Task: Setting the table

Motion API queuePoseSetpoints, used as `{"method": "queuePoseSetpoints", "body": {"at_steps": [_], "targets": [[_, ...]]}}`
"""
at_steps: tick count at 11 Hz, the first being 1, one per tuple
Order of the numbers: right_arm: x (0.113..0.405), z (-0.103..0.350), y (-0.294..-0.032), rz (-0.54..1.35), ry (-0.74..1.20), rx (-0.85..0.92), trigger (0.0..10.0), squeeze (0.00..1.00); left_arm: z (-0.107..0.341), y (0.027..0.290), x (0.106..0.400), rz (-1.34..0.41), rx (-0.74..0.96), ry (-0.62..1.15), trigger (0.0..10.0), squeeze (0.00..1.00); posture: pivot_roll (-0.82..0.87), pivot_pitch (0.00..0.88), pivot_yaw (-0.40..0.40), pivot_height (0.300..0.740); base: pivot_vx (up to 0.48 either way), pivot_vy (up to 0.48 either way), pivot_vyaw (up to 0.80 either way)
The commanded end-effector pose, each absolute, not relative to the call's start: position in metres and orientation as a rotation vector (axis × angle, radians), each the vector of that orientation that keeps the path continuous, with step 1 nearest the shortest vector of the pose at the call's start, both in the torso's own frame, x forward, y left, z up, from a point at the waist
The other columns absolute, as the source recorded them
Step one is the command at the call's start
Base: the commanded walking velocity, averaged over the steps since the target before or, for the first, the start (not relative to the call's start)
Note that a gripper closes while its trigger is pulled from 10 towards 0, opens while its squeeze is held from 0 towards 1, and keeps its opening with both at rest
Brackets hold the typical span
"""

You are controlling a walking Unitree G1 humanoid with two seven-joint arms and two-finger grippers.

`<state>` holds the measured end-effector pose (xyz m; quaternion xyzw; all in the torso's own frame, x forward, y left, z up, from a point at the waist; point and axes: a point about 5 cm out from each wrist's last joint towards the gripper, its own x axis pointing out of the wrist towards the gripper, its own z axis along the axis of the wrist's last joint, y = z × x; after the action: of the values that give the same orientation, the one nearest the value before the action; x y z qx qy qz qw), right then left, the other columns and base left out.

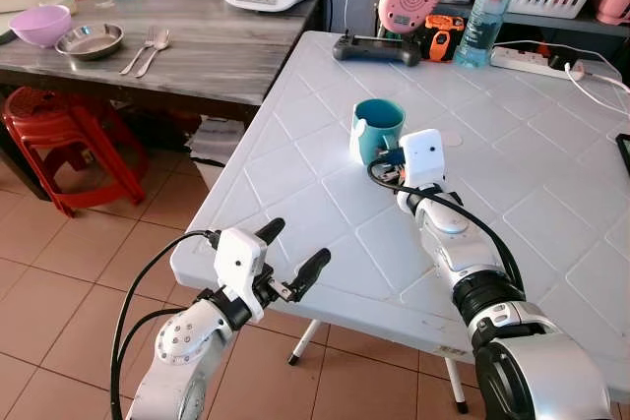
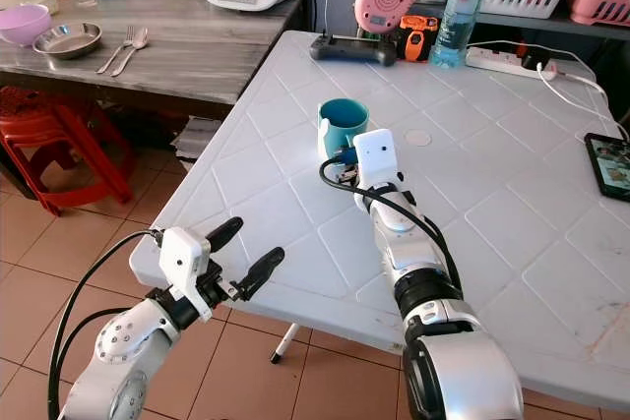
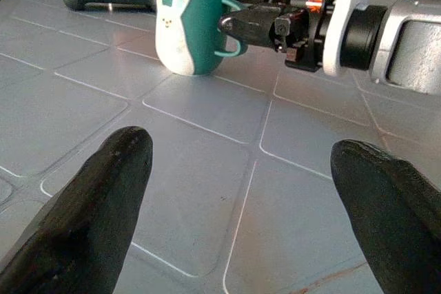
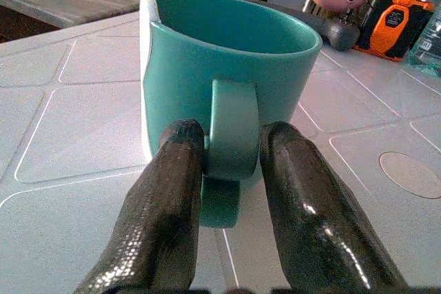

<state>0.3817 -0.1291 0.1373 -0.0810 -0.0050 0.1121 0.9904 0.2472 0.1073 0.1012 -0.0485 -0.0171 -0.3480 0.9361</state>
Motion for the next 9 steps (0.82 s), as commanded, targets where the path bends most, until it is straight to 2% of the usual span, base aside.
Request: {"method": "queuePoseSetpoints", "body": {"at_steps": [1, 5, 7, 8, 9], "targets": [[0.383, 0.139, -0.128, 0.231, -0.014, -0.165, 0.0, 0.00, 0.106, 0.105, 0.248, -0.727, -0.111, -0.046, 10.0, 0.00, 0.04, 0.098, -0.002, 0.740, 0.000, 0.000, 0.00], [0.381, 0.141, -0.139, 0.182, -0.057, -0.148, 0.0, 0.00, 0.110, 0.099, 0.261, -0.703, -0.107, -0.076, 10.0, 0.00, 0.03, 0.050, 0.007, 0.740, 0.000, 0.000, 0.00], [0.373, 0.140, -0.153, 0.118, -0.098, -0.127, 0.0, 0.00, 0.105, 0.111, 0.278, -0.539, -0.069, -0.025, 10.0, 0.00, 0.03, 0.049, 0.019, 0.740, 0.000, 0.000, 0.00], [0.367, 0.142, -0.155, 0.100, -0.129, -0.113, 4.2, 0.00, 0.107, 0.115, 0.283, -0.512, -0.072, -0.027, 10.0, 0.00, 0.03, 0.036, 0.017, 0.740, 0.000, 0.000, 0.00], [0.356, 0.147, -0.161, 0.042, -0.175, -0.079, 10.0, 0.00, 0.110, 0.118, 0.289, -0.498, -0.092, -0.033, 10.0, 0.00, 0.03, 0.034, 0.015, 0.740, 0.000, 0.000, 0.00]]}}
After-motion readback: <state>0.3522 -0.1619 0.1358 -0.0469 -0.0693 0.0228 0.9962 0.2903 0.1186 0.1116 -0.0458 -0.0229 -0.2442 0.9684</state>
